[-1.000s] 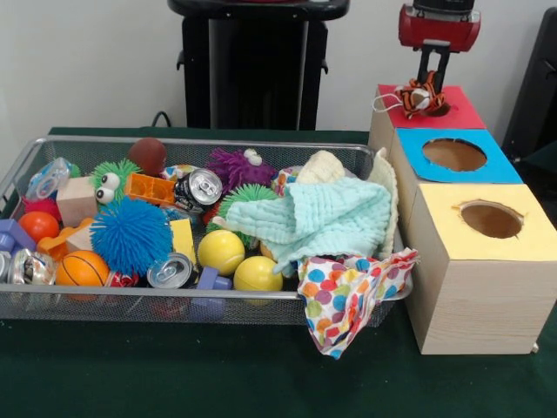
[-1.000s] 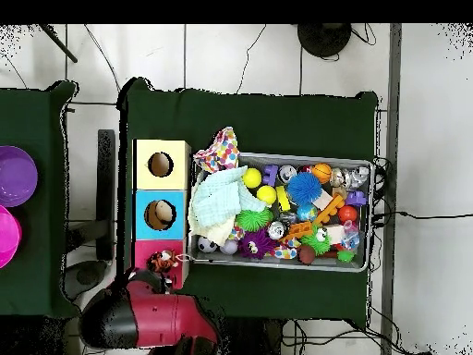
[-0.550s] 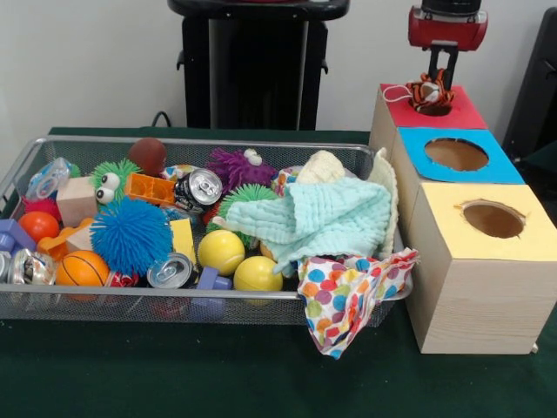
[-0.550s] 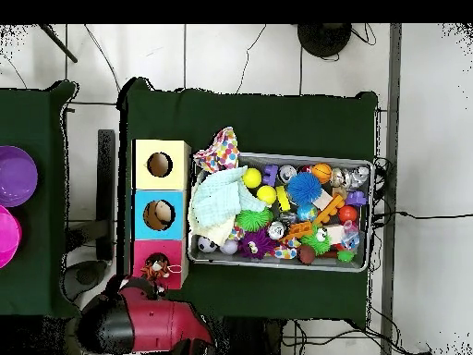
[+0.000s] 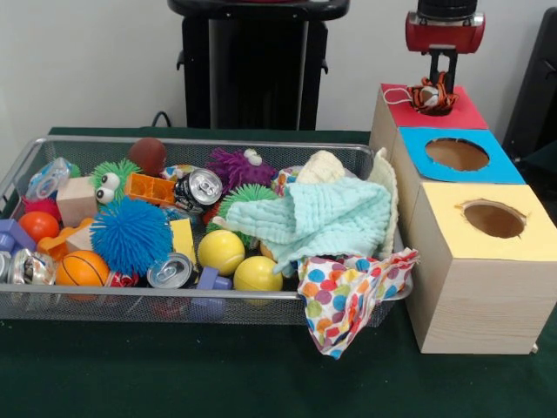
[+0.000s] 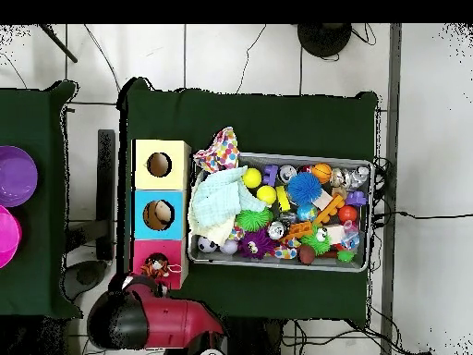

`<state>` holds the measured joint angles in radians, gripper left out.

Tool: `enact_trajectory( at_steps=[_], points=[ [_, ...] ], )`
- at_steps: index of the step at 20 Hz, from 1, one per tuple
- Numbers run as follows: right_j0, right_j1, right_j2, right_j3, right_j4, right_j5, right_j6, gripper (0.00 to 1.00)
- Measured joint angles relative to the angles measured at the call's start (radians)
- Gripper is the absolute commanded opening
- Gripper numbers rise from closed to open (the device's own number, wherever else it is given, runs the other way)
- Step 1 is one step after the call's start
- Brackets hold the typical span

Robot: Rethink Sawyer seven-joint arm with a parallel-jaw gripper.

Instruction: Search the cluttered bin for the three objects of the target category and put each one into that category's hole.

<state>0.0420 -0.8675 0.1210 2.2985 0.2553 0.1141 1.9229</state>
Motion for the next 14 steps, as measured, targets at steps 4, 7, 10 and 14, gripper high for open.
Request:
enact_trajectory(
  at_steps=[4, 7, 10, 14],
  points=[
    [-0.041, -0.001, 0.038, 0.014, 0.000, -0.002, 0.000, 0.00],
    [-0.033, -0.004, 0.037, 0.014, 0.000, -0.003, 0.000, 0.00],
    [0.001, -0.010, 0.016, 0.014, 0.000, -0.002, 0.000, 1.00],
    [0.086, -0.006, -0.041, 0.010, 0.000, -0.001, 0.000, 1.00]
  ],
)
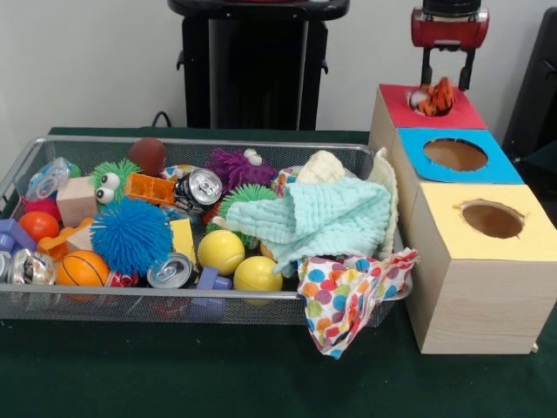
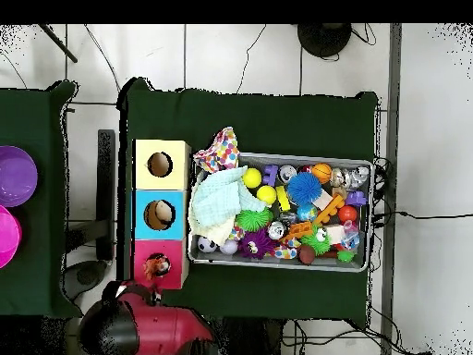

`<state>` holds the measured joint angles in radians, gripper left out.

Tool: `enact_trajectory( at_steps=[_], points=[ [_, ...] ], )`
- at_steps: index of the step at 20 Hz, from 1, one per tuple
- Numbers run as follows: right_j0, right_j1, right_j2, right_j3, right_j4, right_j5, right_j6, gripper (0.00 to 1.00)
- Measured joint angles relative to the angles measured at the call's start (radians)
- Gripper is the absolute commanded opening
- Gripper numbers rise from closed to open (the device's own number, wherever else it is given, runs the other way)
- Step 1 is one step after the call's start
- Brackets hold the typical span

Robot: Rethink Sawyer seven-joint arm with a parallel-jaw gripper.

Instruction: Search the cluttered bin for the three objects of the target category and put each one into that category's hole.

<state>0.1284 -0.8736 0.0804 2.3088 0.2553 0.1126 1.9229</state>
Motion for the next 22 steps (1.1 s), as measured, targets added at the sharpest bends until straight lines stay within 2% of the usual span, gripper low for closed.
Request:
enact_trajectory(
  at_steps=[3, 6, 8, 13, 20, 22],
  points=[
    [0.116, -0.006, -0.085, -0.024, -0.008, 0.033, 0.000, 1.00],
    [0.184, -0.018, -0.145, -0.055, -0.027, 0.086, 0.000, 1.00],
    [0.230, -0.040, -0.201, -0.094, -0.057, 0.160, 0.000, 1.00],
    [0.246, -0.076, -0.287, -0.171, -0.114, 0.262, 0.000, 1.00],
    [0.268, -0.090, -0.389, -0.258, -0.169, 0.272, 0.000, 1.00],
    [0.257, -0.096, -0.397, -0.273, -0.182, 0.272, 0.000, 1.00]
  ],
)
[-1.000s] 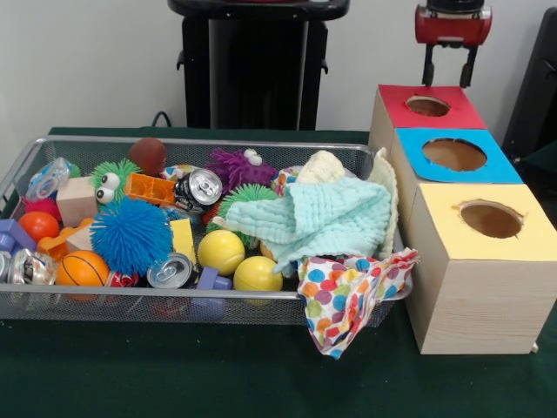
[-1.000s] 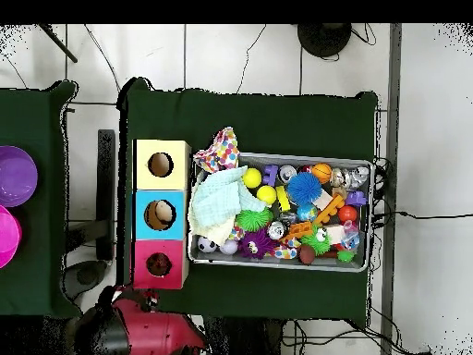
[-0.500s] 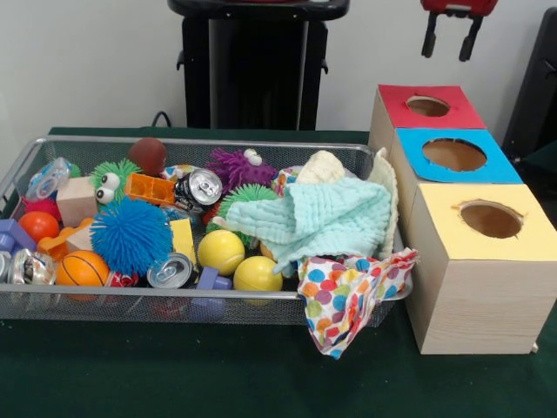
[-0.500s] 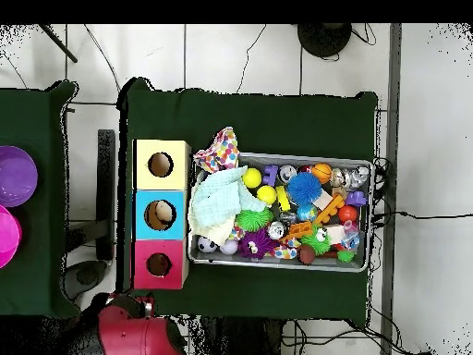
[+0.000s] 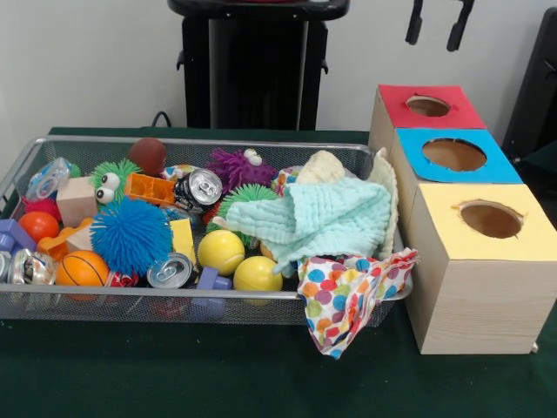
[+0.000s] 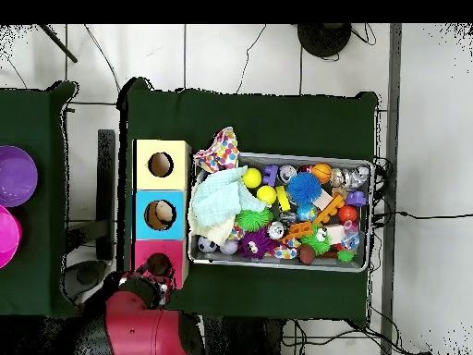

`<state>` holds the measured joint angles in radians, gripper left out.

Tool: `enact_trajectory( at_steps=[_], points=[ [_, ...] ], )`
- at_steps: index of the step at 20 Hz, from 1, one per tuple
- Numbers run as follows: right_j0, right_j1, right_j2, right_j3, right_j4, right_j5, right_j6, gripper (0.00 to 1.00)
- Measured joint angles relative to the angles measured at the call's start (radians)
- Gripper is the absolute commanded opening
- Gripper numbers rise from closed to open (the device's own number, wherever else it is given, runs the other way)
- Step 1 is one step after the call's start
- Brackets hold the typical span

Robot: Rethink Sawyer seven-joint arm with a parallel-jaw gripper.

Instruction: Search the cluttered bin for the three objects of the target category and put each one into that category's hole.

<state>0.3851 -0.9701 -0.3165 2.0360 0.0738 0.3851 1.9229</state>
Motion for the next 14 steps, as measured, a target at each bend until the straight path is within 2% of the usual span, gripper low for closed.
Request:
enact_trajectory(
  at_steps=[2, 14],
  points=[
    [-0.021, -0.006, 0.000, -0.010, -0.008, 0.000, 0.000, 1.00],
    [-0.302, -0.069, 0.030, -0.069, -0.017, 0.000, 0.000, 1.00]
  ],
)
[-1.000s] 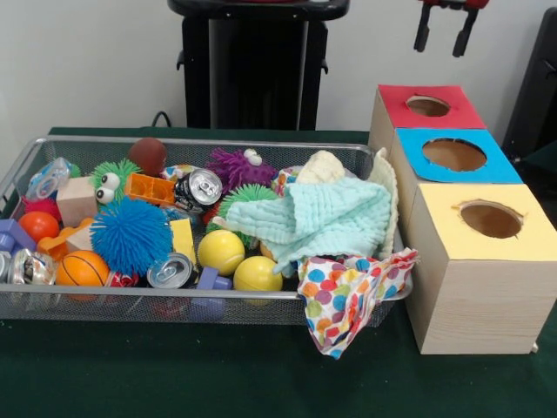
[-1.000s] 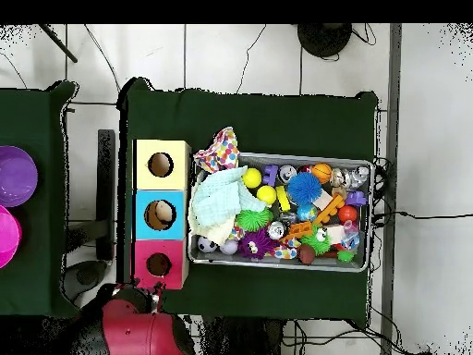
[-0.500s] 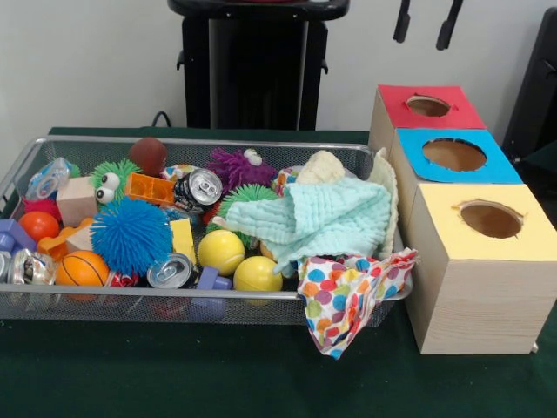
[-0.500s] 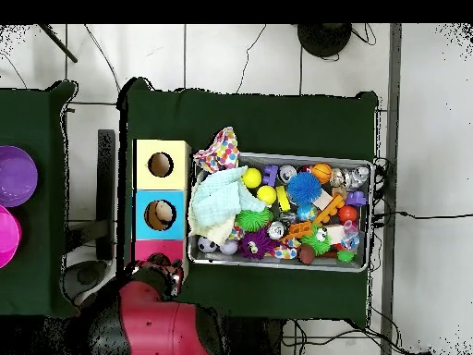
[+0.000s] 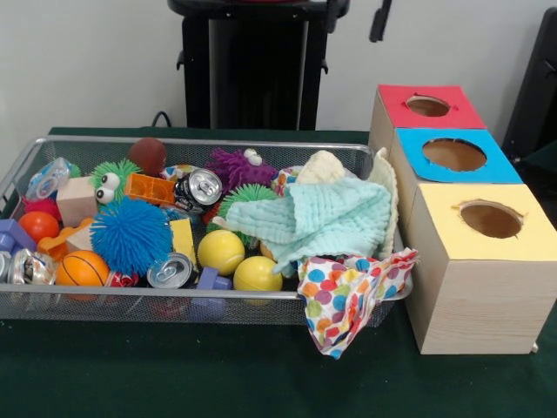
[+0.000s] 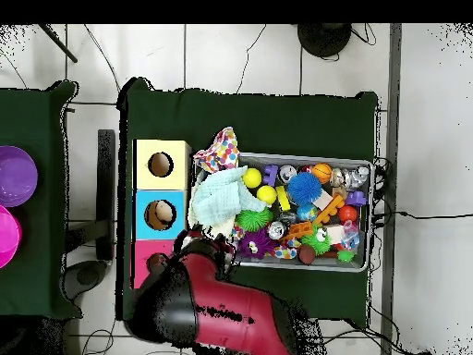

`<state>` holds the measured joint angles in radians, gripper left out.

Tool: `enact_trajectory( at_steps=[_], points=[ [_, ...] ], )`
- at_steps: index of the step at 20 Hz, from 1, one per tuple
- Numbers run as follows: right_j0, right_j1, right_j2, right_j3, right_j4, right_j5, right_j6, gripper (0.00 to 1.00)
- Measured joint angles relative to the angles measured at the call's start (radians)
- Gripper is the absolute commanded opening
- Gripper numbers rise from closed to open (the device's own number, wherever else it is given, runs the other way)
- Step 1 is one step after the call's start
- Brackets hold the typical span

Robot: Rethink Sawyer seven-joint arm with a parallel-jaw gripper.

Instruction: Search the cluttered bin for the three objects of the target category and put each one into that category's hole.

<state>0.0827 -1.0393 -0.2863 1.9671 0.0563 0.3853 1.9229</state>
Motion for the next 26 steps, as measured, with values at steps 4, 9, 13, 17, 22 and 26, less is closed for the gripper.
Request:
enact_trajectory(
  at_steps=[4, 9, 13, 17, 22, 26],
  points=[
    [-0.109, -0.026, 0.055, -0.007, 0.000, 0.000, 0.000, 1.00],
    [-0.265, -0.042, 0.145, -0.008, -0.001, 0.000, 0.000, 1.00],
    [-0.375, -0.041, 0.205, -0.008, -0.032, -0.001, 0.000, 1.00],
    [-0.439, -0.041, 0.247, -0.014, -0.089, -0.001, 0.000, 1.00],
    [-0.574, -0.006, 0.381, -0.045, -0.157, -0.001, -0.008, 1.00],
    [-0.649, 0.031, 0.461, -0.077, -0.191, -0.001, -0.019, 1.00]
  ],
)
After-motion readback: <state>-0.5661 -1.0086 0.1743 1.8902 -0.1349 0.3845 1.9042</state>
